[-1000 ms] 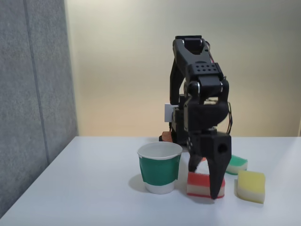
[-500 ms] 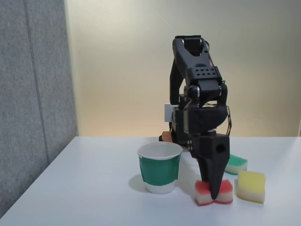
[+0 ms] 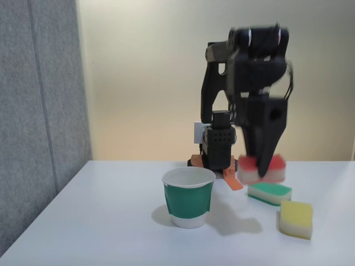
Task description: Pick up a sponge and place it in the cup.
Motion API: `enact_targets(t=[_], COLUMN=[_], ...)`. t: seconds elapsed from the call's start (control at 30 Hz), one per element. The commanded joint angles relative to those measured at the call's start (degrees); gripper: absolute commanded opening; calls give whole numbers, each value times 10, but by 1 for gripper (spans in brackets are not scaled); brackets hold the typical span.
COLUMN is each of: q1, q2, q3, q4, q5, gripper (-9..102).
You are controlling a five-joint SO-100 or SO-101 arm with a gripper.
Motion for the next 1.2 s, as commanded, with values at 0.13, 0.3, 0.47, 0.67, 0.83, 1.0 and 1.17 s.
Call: enact_targets(t=[0.13, 0.3, 0.47, 0.67, 0.83, 1.0, 1.17], q1=[55, 112, 156, 202, 229, 240, 241], q2=[46, 85, 147, 173, 173, 175, 208], q3=[-21, 42, 165, 224, 234, 241, 283], q4=[11, -5, -74, -109, -118, -121, -143], q5=[-60, -104, -122, -150, -177, -188, -178], gripper=[0, 0, 0, 0, 0, 0, 12])
